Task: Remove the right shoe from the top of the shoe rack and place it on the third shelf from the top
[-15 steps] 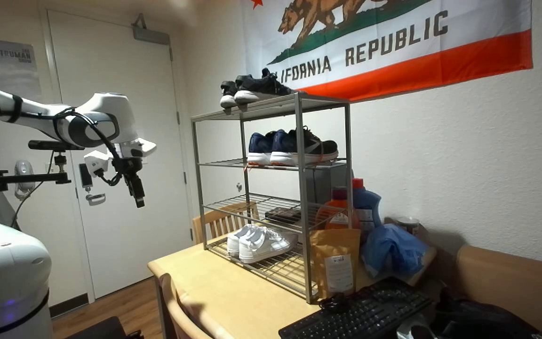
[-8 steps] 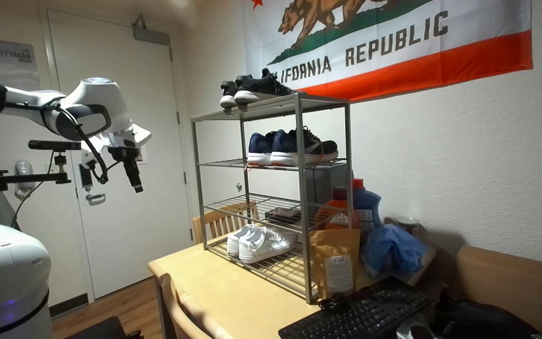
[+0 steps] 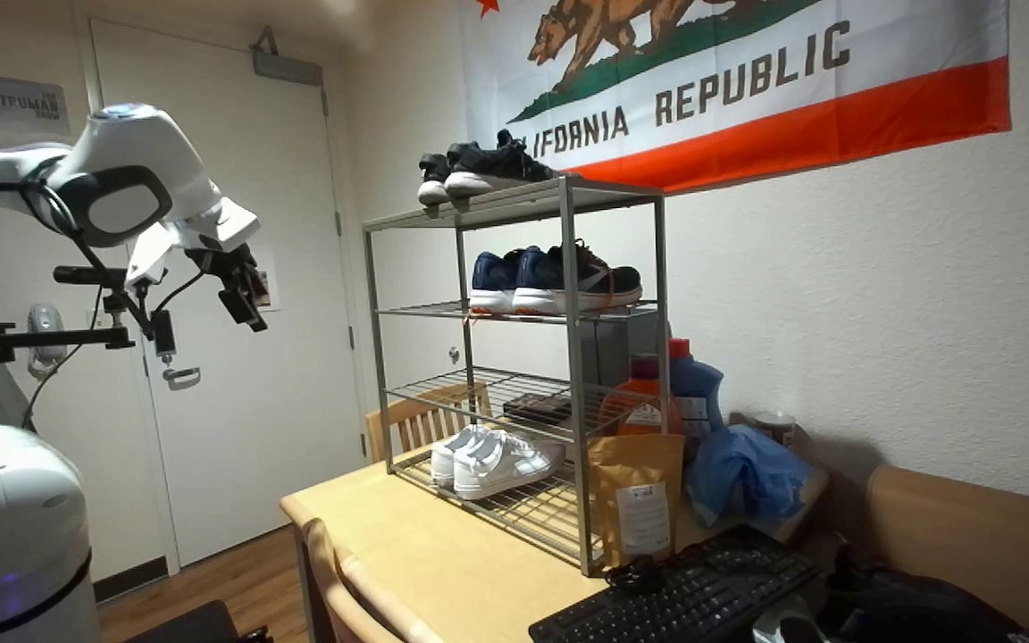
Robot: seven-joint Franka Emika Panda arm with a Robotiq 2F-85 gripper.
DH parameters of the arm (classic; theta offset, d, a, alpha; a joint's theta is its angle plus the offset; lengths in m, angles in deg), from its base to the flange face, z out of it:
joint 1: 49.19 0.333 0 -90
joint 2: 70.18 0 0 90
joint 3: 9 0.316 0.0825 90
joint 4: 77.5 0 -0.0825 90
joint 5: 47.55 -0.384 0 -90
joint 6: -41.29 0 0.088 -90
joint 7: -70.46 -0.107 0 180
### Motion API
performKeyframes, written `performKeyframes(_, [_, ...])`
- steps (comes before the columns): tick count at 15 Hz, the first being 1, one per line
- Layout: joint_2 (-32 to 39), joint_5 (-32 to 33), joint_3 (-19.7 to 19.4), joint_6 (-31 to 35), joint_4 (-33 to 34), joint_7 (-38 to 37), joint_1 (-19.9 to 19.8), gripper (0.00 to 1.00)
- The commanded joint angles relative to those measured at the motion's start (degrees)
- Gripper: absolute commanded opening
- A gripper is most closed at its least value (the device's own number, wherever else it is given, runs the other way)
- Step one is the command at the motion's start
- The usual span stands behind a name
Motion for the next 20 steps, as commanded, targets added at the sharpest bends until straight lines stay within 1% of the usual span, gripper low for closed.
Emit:
performKeyframes(1, [-2.7, -1.6, 0.4, 1.5, -1.9, -5.3, -4.9, 1.00])
performKeyframes(2, [-2.6, -1.2, 0.7, 1.7, -2.3, -5.4, -5.4, 1.00])
performKeyframes(3, [-2.3, -0.6, 0.9, 1.3, -2.5, -3.9, -4.9, 1.00])
performKeyframes(4, [-1.6, -0.3, 0.2, -0.2, -0.9, -3.4, -4.9, 1.00])
performKeyframes(8, [-1.6, -0.2, 0.4, -0.2, -1.6, -3.5, -5.0, 1.00])
performKeyframes(11, [-0.5, -4.8, 1.7, 7.0, -1.1, -8.0, -6.5, 1.00])
performKeyframes(15, [-0.8, -8.8, 2.7, 16.7, -0.8, -12.6, -7.3, 1.00])
performKeyframes(17, [-0.5, -9.4, 2.9, 20.8, -0.7, -13.1, -7.1, 1.00])
performKeyframes(20, [0.0, -9.5, 2.3, 25.1, 0.0, -13.7, -7.2, 1.00])
